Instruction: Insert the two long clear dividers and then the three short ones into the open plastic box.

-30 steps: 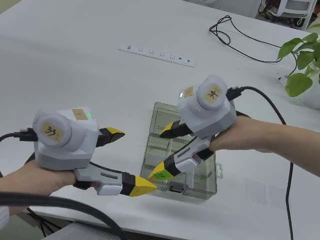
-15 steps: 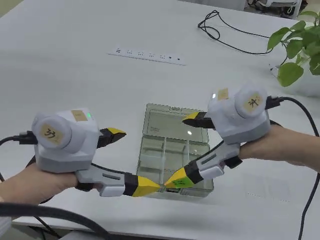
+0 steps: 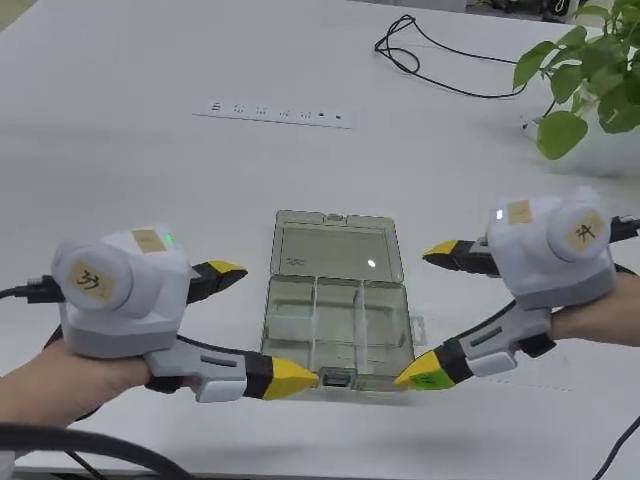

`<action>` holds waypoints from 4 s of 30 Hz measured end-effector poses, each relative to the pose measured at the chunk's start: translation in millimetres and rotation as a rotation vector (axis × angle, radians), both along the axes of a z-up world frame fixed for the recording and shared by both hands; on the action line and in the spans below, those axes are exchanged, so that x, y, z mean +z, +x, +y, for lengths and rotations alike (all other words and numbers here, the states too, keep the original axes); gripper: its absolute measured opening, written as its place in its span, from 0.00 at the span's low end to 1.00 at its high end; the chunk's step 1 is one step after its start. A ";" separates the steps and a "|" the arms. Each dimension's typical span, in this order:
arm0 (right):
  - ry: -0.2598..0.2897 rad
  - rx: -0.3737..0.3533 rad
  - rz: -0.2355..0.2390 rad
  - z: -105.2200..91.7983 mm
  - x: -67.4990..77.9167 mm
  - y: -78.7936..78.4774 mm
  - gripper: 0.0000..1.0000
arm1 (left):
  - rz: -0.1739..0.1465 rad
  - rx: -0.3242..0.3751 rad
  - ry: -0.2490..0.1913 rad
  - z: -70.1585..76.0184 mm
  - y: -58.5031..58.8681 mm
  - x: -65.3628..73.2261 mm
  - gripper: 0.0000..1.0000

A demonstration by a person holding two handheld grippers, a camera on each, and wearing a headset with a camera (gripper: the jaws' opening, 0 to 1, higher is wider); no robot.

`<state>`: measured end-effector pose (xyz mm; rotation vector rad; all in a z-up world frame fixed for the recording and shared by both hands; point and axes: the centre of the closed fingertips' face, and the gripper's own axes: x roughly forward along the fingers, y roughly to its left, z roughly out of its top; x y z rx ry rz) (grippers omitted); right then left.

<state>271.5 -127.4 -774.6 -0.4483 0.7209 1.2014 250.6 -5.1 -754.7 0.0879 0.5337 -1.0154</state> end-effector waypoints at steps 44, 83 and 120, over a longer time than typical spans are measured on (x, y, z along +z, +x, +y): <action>-0.420 0.209 0.002 -117.8 -75.9 -13.9 0.45 | -0.009 0.055 0.034 13.4 -11.0 6.1 0.90; -0.375 0.164 -0.036 -85.4 -49.2 -9.0 0.32 | 0.034 0.180 -0.132 20.9 -3.7 14.3 0.86; -0.252 0.242 -0.466 37.6 63.3 0.8 0.32 | 0.377 0.189 -0.405 -38.4 22.8 38.2 0.62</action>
